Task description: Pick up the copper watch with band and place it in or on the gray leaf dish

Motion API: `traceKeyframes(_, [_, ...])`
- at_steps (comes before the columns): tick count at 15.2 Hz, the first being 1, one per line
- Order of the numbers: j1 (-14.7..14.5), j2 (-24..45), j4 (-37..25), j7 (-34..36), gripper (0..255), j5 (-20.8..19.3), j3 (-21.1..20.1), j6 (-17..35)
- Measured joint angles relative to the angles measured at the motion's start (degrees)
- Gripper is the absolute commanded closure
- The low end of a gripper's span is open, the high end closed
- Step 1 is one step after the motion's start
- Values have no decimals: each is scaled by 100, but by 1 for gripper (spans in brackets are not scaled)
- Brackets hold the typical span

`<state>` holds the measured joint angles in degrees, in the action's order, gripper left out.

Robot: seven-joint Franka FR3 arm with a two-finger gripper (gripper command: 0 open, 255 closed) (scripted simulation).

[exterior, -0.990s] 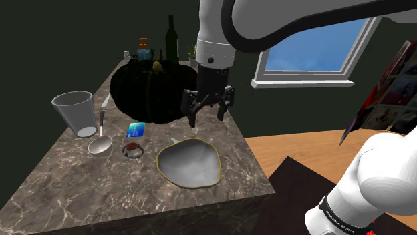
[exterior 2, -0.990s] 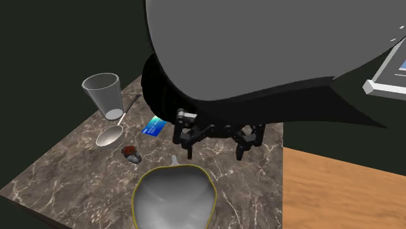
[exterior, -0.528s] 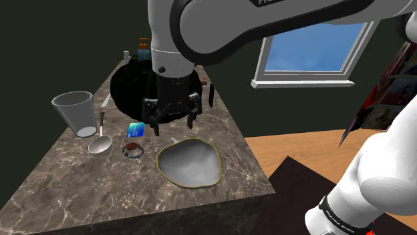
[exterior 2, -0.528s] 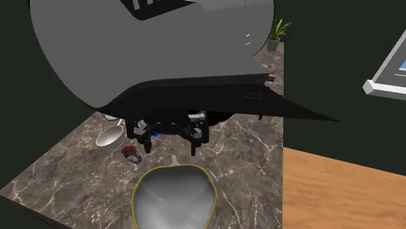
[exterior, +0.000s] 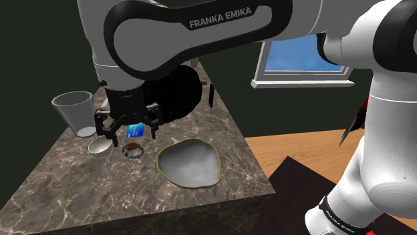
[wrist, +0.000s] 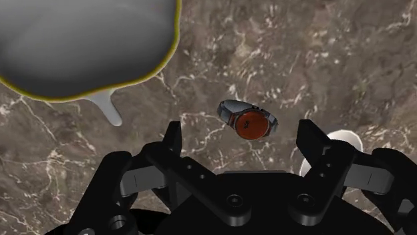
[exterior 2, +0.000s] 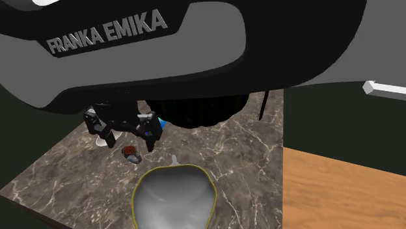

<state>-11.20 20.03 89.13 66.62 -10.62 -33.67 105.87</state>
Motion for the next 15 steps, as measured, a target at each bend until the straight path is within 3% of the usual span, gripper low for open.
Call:
traceKeyframes(3, [-131,253,-175,152,0,-146,43,28])
traceKeyframes(8, [-144,362,52,210,0,-220,78,343])
traceKeyframes(15, [-141,369,103,216,0,-227,82,401])
